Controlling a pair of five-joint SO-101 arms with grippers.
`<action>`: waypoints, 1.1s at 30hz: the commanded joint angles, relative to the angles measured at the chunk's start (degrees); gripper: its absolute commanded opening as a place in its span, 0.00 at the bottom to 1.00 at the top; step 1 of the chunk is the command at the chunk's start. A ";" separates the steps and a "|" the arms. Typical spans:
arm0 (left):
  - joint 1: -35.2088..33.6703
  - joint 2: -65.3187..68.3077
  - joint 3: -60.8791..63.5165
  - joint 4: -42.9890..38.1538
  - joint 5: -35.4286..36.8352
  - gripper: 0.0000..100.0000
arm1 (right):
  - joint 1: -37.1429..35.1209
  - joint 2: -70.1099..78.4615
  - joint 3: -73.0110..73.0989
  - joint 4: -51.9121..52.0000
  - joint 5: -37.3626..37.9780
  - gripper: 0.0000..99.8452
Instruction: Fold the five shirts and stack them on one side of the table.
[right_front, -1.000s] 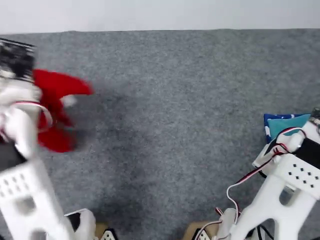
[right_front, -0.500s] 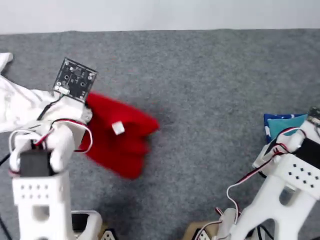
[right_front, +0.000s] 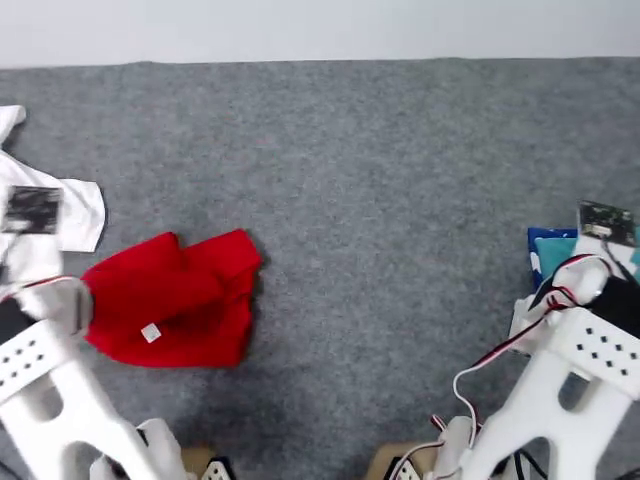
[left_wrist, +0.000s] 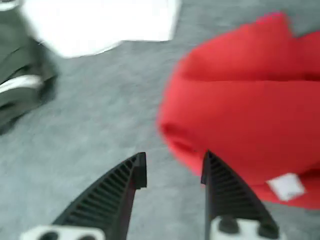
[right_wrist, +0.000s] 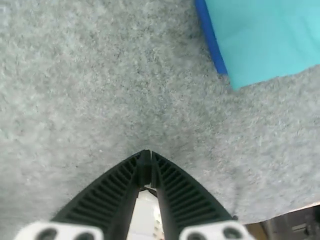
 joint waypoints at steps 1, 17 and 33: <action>-5.89 0.00 -4.09 0.35 -0.70 0.19 | -2.42 -1.89 -0.53 -0.13 4.13 0.01; -20.48 0.00 -9.80 17.23 -0.70 0.00 | -49.45 -1.10 -2.20 -7.78 13.71 0.01; -26.02 -0.09 -12.09 25.58 -0.44 0.00 | -67.65 33.01 -23.21 -13.05 -19.87 0.12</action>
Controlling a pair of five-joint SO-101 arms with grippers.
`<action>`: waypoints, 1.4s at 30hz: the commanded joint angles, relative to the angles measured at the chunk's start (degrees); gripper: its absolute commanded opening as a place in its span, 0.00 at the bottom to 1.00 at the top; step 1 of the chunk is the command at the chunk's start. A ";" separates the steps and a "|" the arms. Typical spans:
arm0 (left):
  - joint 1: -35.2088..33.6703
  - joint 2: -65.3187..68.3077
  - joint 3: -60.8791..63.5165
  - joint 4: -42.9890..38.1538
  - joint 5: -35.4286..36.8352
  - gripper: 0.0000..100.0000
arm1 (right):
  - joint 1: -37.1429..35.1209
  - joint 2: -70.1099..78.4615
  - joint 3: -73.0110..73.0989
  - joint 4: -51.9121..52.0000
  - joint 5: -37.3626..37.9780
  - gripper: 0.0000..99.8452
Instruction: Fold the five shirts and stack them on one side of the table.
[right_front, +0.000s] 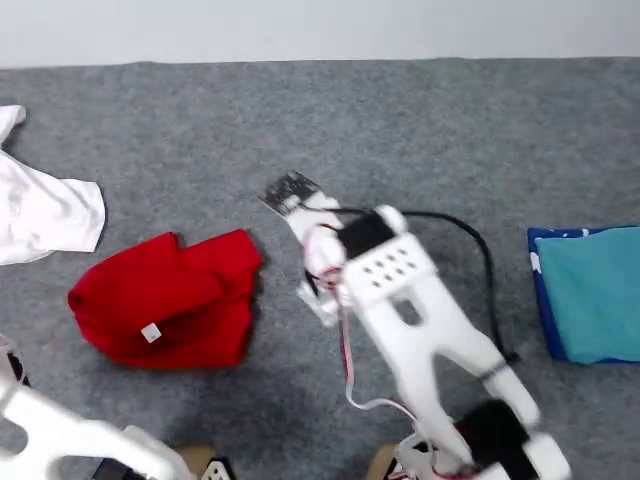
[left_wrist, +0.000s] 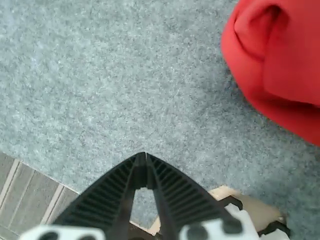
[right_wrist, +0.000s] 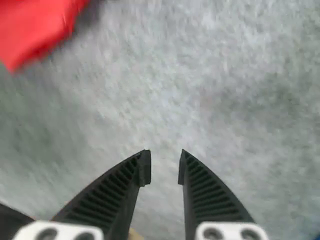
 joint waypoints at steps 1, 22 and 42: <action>-1.93 -0.09 -2.42 0.97 -0.35 0.00 | -3.65 6.11 -11.69 0.66 -12.92 0.12; -4.84 -0.09 -2.33 0.88 -0.44 0.00 | -8.84 35.12 -38.77 1.36 -36.13 0.12; -4.84 0.00 -2.33 0.53 -0.53 0.00 | -13.41 45.93 -48.62 3.91 -36.22 0.12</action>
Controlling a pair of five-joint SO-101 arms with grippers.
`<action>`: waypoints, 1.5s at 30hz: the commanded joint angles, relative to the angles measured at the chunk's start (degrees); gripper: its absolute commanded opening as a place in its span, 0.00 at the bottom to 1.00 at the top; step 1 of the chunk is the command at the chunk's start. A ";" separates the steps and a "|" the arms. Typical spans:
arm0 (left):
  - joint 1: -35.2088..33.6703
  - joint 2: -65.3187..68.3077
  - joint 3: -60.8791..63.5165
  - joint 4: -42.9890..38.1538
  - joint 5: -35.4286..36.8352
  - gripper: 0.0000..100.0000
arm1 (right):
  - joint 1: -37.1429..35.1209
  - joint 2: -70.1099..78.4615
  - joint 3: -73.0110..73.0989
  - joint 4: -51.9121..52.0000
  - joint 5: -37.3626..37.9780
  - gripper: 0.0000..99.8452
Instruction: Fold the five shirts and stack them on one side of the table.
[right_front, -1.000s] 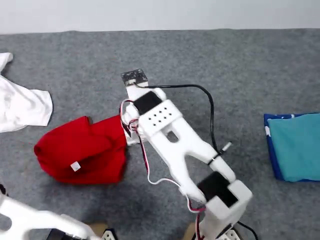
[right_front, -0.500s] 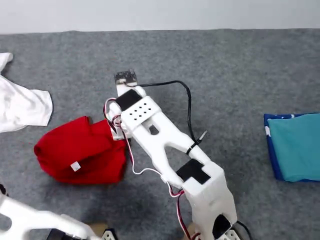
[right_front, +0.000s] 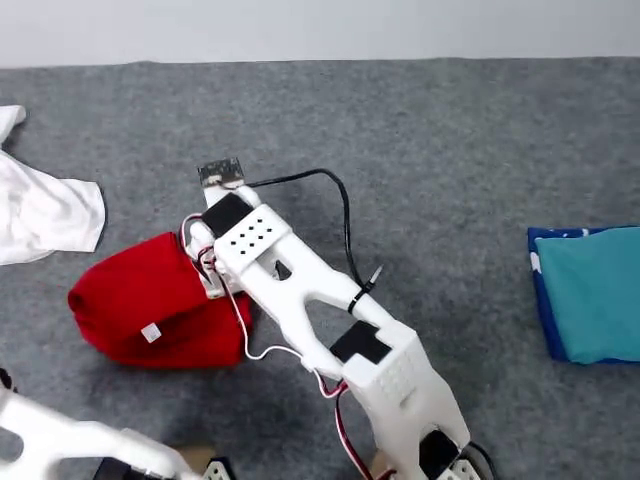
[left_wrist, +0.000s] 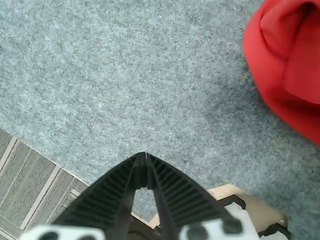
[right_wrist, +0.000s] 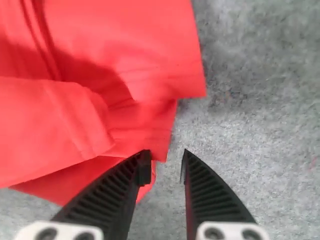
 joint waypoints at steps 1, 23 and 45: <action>0.00 0.00 -2.33 0.44 -0.53 0.00 | -0.22 0.75 -3.08 -0.31 -0.62 0.12; 0.09 0.00 -2.33 0.35 -0.62 0.00 | -0.48 4.79 -11.60 -0.57 -0.26 0.12; 0.09 0.00 -2.07 -0.44 -0.62 0.00 | 0.31 10.24 -12.04 -0.48 -0.35 0.08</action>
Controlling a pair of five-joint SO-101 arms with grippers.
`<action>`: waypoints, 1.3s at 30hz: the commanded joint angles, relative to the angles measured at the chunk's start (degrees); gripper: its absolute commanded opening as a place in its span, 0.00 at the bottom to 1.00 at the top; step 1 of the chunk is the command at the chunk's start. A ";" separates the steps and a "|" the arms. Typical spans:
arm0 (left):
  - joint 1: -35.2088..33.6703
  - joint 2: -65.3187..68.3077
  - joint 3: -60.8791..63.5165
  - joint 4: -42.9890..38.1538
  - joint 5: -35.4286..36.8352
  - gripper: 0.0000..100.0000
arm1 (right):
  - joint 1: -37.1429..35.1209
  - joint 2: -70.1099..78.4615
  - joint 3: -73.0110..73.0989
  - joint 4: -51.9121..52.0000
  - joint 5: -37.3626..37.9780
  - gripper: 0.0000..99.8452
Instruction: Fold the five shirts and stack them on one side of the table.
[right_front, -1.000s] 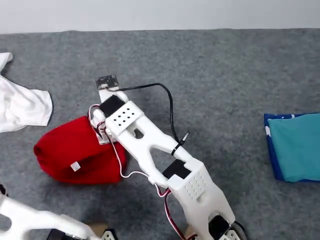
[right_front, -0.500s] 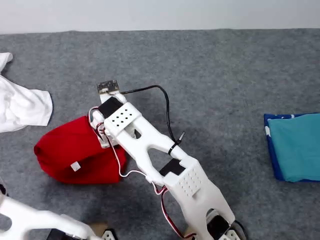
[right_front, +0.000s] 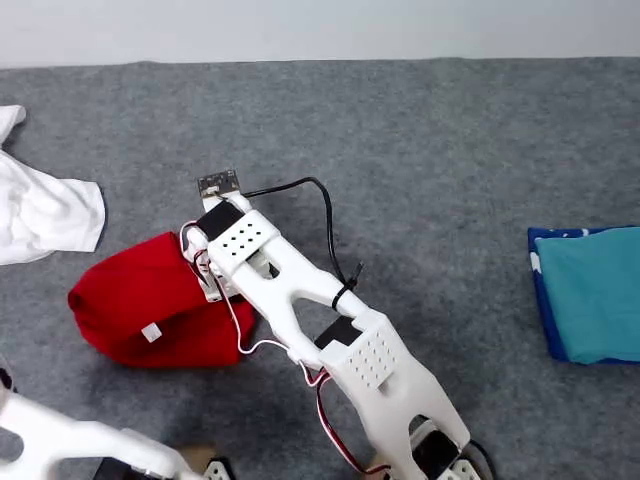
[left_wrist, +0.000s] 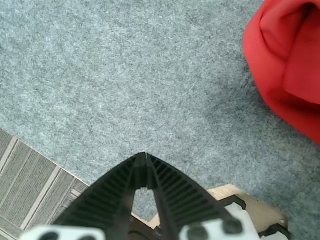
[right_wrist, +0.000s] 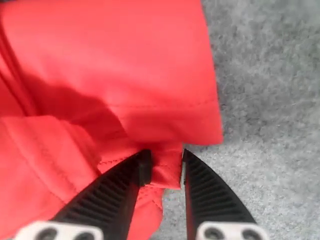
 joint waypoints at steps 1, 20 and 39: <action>0.09 0.00 -2.07 -0.44 -0.62 0.00 | 0.66 -2.15 -3.69 0.92 -0.35 0.05; 10.81 -6.77 -5.85 0.09 -0.26 0.00 | 10.51 -32.40 -9.76 12.70 10.02 0.01; 46.68 -27.87 1.01 -1.23 6.86 0.01 | 34.24 -55.34 -1.67 12.88 23.21 0.01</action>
